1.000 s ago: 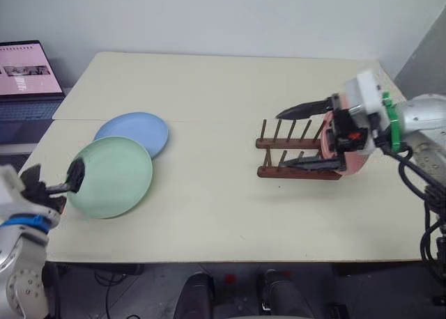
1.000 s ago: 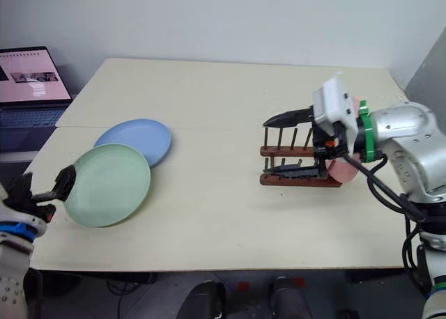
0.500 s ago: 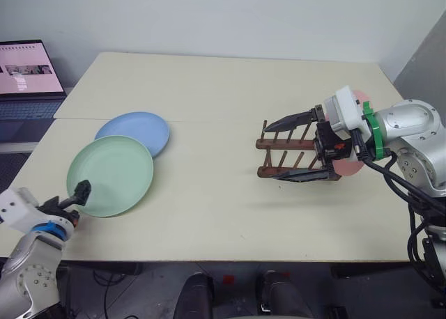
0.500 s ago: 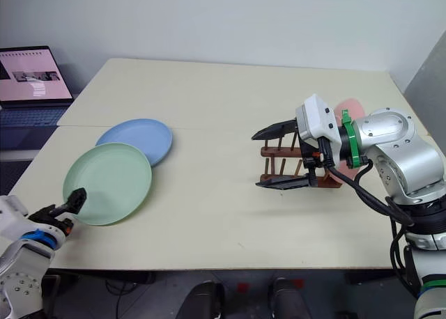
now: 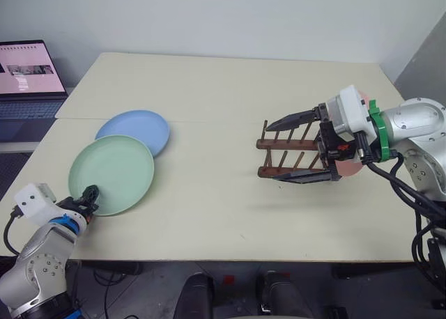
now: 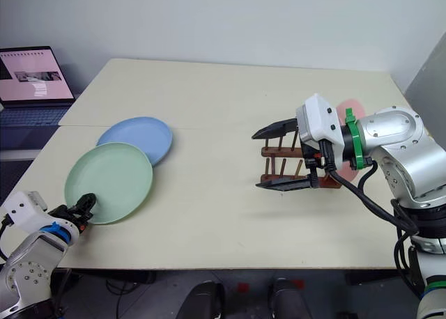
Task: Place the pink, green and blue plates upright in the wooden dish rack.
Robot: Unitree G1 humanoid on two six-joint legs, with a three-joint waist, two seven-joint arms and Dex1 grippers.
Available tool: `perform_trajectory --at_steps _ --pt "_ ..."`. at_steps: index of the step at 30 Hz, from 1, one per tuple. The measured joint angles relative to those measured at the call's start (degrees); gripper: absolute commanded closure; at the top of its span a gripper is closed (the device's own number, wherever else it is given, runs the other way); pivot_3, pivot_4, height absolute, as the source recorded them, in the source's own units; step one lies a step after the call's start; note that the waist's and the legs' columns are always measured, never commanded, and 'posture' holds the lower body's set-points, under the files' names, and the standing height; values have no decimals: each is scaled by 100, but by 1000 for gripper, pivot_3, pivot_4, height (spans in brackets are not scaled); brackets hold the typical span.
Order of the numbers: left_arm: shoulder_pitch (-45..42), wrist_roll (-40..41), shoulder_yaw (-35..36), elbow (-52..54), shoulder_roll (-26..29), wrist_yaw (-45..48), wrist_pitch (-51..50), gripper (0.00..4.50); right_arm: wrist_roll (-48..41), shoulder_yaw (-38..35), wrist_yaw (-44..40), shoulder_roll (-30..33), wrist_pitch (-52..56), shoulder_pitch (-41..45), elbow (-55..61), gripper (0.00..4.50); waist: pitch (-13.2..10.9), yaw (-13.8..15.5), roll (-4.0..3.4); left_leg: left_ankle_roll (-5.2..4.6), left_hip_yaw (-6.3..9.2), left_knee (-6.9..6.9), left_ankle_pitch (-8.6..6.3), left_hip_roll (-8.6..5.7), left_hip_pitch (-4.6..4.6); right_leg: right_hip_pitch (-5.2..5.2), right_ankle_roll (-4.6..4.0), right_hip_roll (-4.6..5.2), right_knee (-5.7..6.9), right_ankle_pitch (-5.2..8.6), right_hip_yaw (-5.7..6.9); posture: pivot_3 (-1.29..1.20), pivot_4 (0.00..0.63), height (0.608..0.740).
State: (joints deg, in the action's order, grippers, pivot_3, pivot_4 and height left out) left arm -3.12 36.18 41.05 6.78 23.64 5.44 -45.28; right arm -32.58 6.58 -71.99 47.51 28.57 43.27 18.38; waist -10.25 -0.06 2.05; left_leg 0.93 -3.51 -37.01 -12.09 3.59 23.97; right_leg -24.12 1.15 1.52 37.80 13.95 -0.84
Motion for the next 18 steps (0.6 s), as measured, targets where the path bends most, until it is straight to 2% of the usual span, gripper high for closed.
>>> perform_trajectory --at_steps 4,6,12,18 --pt "28 174 43 166 -35 -63 -66 4088 32 -2 6 -1 -5 -8 1 0 0 0 0 0 0 0 0 0 0 0 0 3 0 0 0 0 150 728" --pt "26 304 98 278 -52 -100 -63 4490 63 -1 5 -2 -19 -8 -8 0 0 -1 0 0 0 0 0 0 0 0 0 3 0 0 0 0 150 728" --pt "199 888 229 853 -192 -165 -182 4490 211 -1 -17 -22 -91 -11 -85 0 0 -7 1 0 -2 1 0 0 1 -1 0 3 -2 0 -2 0 150 728" --pt "268 2104 401 1675 -160 -366 -563 4490 279 -2 -26 -35 -247 -55 -144 0 0 4 2 0 5 -1 0 -1 3 2 -1 -4 -2 1 1 0 150 728"
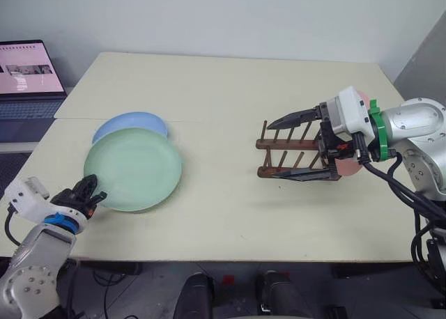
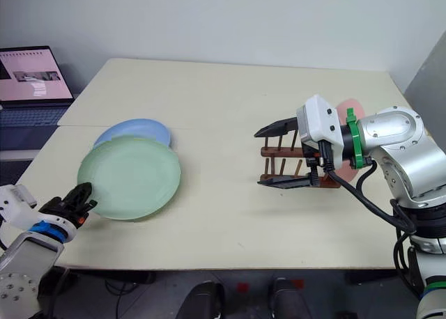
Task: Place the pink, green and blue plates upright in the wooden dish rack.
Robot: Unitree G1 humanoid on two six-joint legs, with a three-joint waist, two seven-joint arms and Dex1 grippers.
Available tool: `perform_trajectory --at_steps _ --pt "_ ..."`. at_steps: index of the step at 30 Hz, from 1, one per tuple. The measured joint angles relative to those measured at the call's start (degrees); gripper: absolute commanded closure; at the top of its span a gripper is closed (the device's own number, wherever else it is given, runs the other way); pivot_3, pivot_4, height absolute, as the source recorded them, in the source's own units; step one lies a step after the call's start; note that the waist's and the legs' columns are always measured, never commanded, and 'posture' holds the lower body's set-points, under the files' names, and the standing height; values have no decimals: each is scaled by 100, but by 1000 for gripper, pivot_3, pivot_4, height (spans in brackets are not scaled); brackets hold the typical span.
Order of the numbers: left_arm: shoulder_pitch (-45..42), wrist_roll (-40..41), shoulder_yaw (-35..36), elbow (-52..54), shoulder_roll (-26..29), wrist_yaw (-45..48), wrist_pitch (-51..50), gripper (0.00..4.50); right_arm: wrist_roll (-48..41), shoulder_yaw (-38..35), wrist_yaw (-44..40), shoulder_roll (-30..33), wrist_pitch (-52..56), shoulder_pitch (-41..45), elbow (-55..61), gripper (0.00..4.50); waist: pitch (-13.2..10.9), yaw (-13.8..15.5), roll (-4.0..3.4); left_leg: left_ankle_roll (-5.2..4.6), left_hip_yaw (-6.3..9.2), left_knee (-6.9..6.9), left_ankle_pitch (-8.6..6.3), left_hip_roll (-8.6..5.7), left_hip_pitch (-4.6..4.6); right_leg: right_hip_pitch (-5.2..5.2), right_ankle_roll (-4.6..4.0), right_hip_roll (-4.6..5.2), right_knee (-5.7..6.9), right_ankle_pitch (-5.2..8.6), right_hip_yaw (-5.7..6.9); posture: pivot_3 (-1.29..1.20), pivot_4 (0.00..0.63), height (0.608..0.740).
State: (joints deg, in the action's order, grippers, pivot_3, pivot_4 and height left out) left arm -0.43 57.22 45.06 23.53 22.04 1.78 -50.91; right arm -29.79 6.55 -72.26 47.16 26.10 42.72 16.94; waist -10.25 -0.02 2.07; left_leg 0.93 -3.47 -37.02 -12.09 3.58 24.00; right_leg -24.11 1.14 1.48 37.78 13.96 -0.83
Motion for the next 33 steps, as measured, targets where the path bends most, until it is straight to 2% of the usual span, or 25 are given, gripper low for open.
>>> perform_trajectory --at_steps 3,6,10,14,18,21,28,29,31,32,33 --pt "-758 514 -334 223 -14 -567 -109 4490 241 25 40 -96 -240 -1 -111 0 0 51 3 0 1 -7 2 -5 0 8 6 -18 3 -4 1 0 150 728" --pt "-1719 583 -941 288 -250 -1223 -103 4490 710 250 184 -334 -662 58 -205 0 3 47 7 0 -4 -19 3 -7 -3 15 13 -22 1 -16 -9 0 150 728" --pt "-2799 258 -1733 -64 -767 -2068 -13 4490 1815 860 701 -822 -1307 252 -605 0 6 -23 13 1 -13 -23 4 -33 -2 13 50 -32 -3 -39 -17 0 150 728" --pt "-3556 -264 -2341 -752 -1142 -2422 55 4490 2987 1432 1458 -1494 -1823 671 -1129 0 6 -41 13 6 -9 -3 7 -24 7 -3 37 -57 6 -32 -8 0 150 728" --pt "-3916 -596 -2532 -1161 -1299 -2495 150 4490 3988 1838 1919 -1632 -2509 898 -1712 0 6 -15 13 8 -9 4 6 -17 11 -6 29 -61 5 -28 0 0 150 728" --pt "-4092 -685 -2563 -1356 -1330 -2480 152 4500 4566 2029 2195 -1695 -2895 1043 -2253 554 6 -16 13 10 -13 3 4 -17 14 -7 29 -60 0 -28 -4 0 150 728" --pt "-4144 -737 -2546 -1475 -1385 -2492 82 4500 5332 2084 2751 -1853 -3590 1283 -2934 3144 6 -15 13 13 -12 3 5 -17 14 -6 29 -57 1 -28 1 0 150 728" --pt "-4152 -732 -2525 -1475 -1389 -2504 33 4500 5396 2085 2789 -1856 -3664 1284 -3008 3623 6 -14 13 15 -12 3 7 -17 14 -6 29 -57 2 -28 1 0 150 728" --pt "-4176 -685 -2447 -1476 -1416 -2518 -23 4500 5539 2114 2829 -1867 -3788 1283 -3125 4266 6 -15 13 21 -12 2 10 -17 14 -6 30 -57 2 -28 0 0 150 728" --pt "-4233 -670 -2437 -1475 -1416 -2516 -54 4500 5595 2177 2831 -1884 -3871 1281 -3211 4481 6 -15 13 27 -12 2 14 -17 14 -5 30 -57 2 -28 1 0 150 728" --pt "-4269 -674 -2418 -1476 -1395 -2549 -112 4500 5613 2184 2858 -1933 -3953 1281 -3271 4481 5 -18 12 31 -14 3 16 -18 14 -6 30 -57 2 -28 -1 0 150 728"
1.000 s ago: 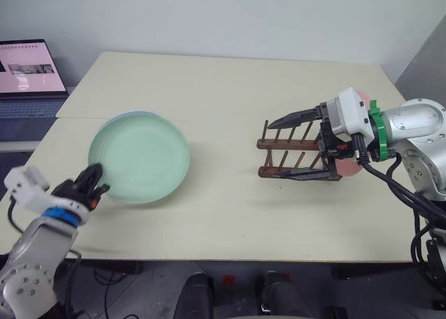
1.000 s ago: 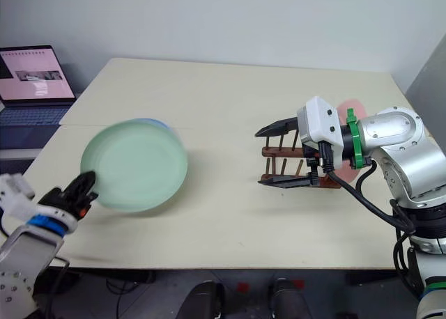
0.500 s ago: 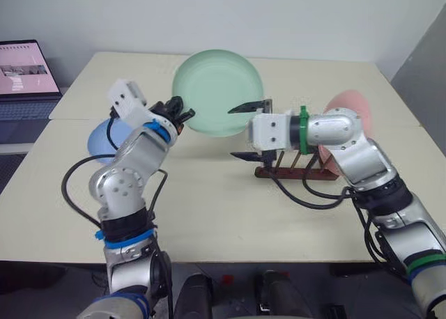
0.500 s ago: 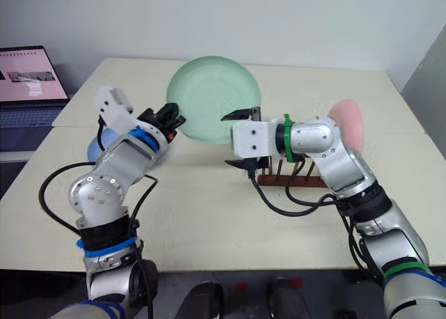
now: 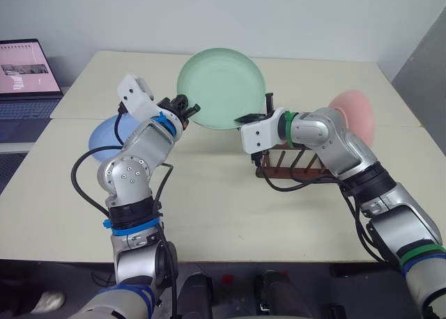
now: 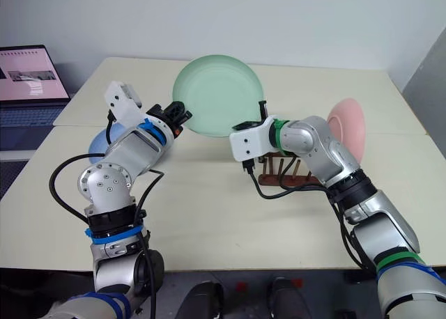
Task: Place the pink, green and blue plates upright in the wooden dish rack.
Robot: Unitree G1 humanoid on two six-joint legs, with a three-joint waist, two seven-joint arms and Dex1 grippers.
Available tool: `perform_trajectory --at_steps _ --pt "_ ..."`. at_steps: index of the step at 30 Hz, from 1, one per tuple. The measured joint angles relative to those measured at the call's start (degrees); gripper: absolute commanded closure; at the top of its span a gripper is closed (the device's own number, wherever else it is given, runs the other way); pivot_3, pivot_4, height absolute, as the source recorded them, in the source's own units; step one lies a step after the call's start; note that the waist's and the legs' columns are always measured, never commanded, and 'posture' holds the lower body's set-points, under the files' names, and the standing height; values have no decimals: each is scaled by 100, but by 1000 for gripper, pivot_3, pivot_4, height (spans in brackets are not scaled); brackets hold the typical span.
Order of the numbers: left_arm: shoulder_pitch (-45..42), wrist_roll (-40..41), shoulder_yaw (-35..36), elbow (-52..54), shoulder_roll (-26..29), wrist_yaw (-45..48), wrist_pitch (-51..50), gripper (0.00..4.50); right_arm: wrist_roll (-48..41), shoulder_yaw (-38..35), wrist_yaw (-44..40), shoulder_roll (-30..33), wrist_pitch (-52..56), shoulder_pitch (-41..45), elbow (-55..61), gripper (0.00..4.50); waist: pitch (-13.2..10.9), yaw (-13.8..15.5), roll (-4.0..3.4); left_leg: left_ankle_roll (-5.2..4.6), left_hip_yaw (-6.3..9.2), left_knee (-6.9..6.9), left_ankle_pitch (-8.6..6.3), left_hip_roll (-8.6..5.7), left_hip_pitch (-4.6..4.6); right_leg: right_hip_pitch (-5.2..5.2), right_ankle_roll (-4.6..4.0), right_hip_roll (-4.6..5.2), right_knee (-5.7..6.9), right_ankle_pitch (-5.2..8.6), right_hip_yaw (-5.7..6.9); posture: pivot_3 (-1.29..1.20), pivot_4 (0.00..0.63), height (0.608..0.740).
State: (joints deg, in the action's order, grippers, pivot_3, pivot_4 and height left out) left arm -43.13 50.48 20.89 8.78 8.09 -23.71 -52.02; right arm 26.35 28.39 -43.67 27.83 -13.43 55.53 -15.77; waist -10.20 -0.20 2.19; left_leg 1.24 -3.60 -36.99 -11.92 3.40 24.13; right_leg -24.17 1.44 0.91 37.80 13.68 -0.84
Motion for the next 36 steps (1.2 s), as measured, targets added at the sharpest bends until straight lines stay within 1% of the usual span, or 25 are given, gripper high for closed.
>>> perform_trajectory --at_steps 3,5,7,8,9,12,14,16,17,18,20,21,22,23,24,25,26,28,30,32,34,36 --pt "-2 10 80 -46 12 -34 -165 4500 104 -1 53 -16 -241 11 -149 4481 0 -2 0 4 2 -1 3 1 -2 2 0 0 3 0 2 0 150 728" --pt "-2 22 92 -78 80 36 -282 3895 169 -1 98 -32 -373 11 -239 4500 0 -2 0 8 1 -1 5 1 -2 1 0 0 6 0 3 0 150 728" --pt "-2 128 97 -94 170 222 -435 3442 170 -16 148 -29 -467 12 -267 4500 0 -2 0 10 2 -1 6 1 -2 2 0 0 7 0 3 0 150 728" --pt "8 136 94 -94 220 327 -504 3119 167 -29 160 -30 -488 17 -266 4500 0 -2 0 10 2 0 6 1 -2 1 0 0 7 0 3 0 150 728" --pt "42 155 58 -96 354 520 -580 2844 165 -44 175 -28 -506 29 -264 4500 0 -7 0 11 2 1 6 1 -2 1 0 0 6 0 3 0 150 728" --pt "245 317 73 -72 985 1311 -669 1939 154 -100 139 93 -583 23 -187 4500 -1 -44 -1 13 7 3 7 6 -3 -4 -1 -3 12 0 2 0 150 728" --pt "495 331 92 -2 1607 2141 -556 1271 82 -206 82 167 -572 -2 -87 4500 -1 -75 -2 19 6 6 8 9 -3 -7 -5 -5 14 3 5 0 150 728" --pt "822 92 50 73 2348 3087 -173 666 -101 -377 -5 249 -501 -45 126 4500 -2 -114 -3 26 4 8 6 12 -3 -9 -17 -5 17 10 9 0 150 728" --pt "944 -32 28 108 2593 3461 9 410 -194 -474 -33 293 -440 -67 226 4500 -2 -130 -3 27 3 8 5 11 -4 -8 -20 -5 18 11 10 0 150 728" --pt "1119 -168 -51 215 2843 4004 291 410 -381 -630 -106 303 -269 -100 383 4500 -2 -132 -3 29 4 9 4 12 -3 -8 -23 -3 17 13 13 0 150 728" --pt "1368 -448 -307 384 3158 4818 782 410 -790 -902 -257 279 113 -154 700 4500 -2 -115 -3 30 7 9 3 16 -3 -5 -25 6 18 15 18 0 150 728" --pt "1506 -644 -534 495 3329 5280 1074 410 -1158 -1126 -364 219 508 -252 1017 4500 -2 -97 -3 30 7 9 3 19 -3 -4 -26 10 17 15 18 0 150 728" --pt "1618 -891 -819 595 3465 5739 1401 410 -1648 -1405 -482 146 1062 -371 1412 4500 -3 -73 -4 30 8 10 3 23 -2 -3 -26 16 18 15 19 0 150 728" --pt "1665 -1013 -982 652 3515 5997 1562 410 -1954 -1570 -527 102 1423 -431 1655 4500 -3 -60 -5 29 6 9 3 23 -2 -3 -26 19 18 15 18 0 150 728" --pt "1677 -1170 -1238 700 3547 6403 1811 410 -2573 -1915 -576 40 2215 -542 2156 4500 -3 -27 -5 29 5 8 2 26 -1 -3 -27 22 18 15 18 0 150 728" --pt "1677 -1226 -1350 720 3552 6578 1907 410 -2866 -2096 -582 12 2595 -567 2387 4500 -3 -14 -5 29 2 6 2 26 -1 -4 -27 23 17 15 16 0 150 728" --pt "1627 -1337 -1549 731 3562 6868 2061 410 -3445 -2436 -535 -11 3351 -635 2845 4500 -3 11 -5 27 1 6 2 25 0 -4 -27 25 16 15 16 0 150 728" --pt "1501 -1570 -1904 735 3672 7403 2339 410 -4474 -3149 -270 -49 4632 -798 3655 4500 -3 41 -5 27 5 6 2 25 2 -3 -31 25 14 18 20 0 150 728" --pt "1338 -1727 -2093 712 3696 7725 2500 410 -5148 -3645 12 -49 5454 -920 4125 4500 -3 37 -5 26 3 6 2 25 0 -3 -42 24 14 25 18 0 150 728" --pt "1089 -1803 -2234 636 3662 8031 2640 410 -5989 -4229 472 -130 6354 -1106 4549 4500 -3 23 -5 25 2 6 2 25 0 -5 -60 23 16 36 16 0 150 728" --pt "815 -1823 -2346 540 3605 8306 2686 410 -6845 -4797 1052 -351 7048 -1313 4883 4500 -3 15 -5 25 4 7 2 24 0 -5 -59 17 17 36 16 0 150 728" --pt "626 -1824 -2424 463 3520 8536 2742 410 -7706 -5220 1631 -467 7522 -1564 5104 4500 -3 3 -6 24 5 9 2 21 0 -5 -45 11 18 29 15 0 150 728"
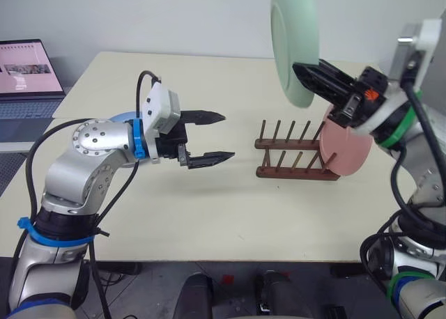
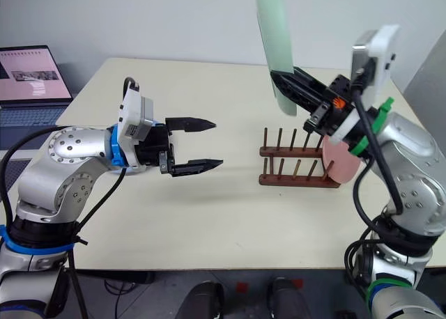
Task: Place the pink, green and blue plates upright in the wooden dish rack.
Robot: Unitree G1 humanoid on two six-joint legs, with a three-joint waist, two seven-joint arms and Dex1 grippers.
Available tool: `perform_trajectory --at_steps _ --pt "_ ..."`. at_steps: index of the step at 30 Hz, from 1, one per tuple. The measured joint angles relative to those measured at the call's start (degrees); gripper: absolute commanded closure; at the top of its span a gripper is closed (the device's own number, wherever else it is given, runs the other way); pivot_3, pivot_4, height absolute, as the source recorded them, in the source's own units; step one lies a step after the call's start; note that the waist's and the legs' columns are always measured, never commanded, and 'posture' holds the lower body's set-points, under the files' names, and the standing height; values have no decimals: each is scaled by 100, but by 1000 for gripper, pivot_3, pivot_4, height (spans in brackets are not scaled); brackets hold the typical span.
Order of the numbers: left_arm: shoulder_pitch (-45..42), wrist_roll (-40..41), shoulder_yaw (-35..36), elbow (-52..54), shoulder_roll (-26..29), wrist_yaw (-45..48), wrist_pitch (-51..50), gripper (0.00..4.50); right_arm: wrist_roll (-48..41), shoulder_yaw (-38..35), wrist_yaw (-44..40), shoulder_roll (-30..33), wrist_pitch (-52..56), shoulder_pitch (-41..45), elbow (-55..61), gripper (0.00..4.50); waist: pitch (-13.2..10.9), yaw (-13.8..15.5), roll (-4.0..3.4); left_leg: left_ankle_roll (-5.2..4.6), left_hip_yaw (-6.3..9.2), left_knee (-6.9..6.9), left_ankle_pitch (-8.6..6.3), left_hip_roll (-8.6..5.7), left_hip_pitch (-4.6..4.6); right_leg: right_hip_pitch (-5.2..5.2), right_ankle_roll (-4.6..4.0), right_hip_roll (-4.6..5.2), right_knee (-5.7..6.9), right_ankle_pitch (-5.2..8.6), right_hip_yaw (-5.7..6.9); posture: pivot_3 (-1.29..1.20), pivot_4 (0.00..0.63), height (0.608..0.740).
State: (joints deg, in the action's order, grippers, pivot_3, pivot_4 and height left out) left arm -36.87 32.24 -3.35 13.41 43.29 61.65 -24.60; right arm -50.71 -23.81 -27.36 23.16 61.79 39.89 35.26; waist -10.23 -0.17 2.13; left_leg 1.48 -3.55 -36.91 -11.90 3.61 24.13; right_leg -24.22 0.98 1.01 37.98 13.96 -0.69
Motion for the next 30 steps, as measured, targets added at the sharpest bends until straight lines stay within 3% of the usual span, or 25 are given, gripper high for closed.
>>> perform_trajectory --at_steps 5,9,21,30 --pt "-211 0 -150 -159 -131 428 6 410 -1369 -430 1115 -62 335 -727 100 4500 -2 -32 -3 -2 5 1 -1 -2 3 -5 39 -24 -2 7 -10 0 150 728" --pt "-239 18 -153 -182 -204 574 -22 410 -1850 -443 1514 132 208 -1053 25 4500 -2 -36 -3 -2 10 0 -1 2 4 -2 41 -31 -3 8 -13 0 150 728" --pt "-259 90 -149 -123 -208 787 -215 410 -2149 -334 1594 765 -339 -1785 -525 4500 -2 -32 -3 -3 12 -1 -1 1 8 -3 45 -34 -9 9 -15 0 150 728" --pt "-252 153 -142 -48 -208 776 -264 410 -2247 -147 1540 986 -484 -1873 -874 4500 -2 -31 -2 -3 13 -2 -1 3 8 -3 45 -39 -9 9 -15 0 150 728"
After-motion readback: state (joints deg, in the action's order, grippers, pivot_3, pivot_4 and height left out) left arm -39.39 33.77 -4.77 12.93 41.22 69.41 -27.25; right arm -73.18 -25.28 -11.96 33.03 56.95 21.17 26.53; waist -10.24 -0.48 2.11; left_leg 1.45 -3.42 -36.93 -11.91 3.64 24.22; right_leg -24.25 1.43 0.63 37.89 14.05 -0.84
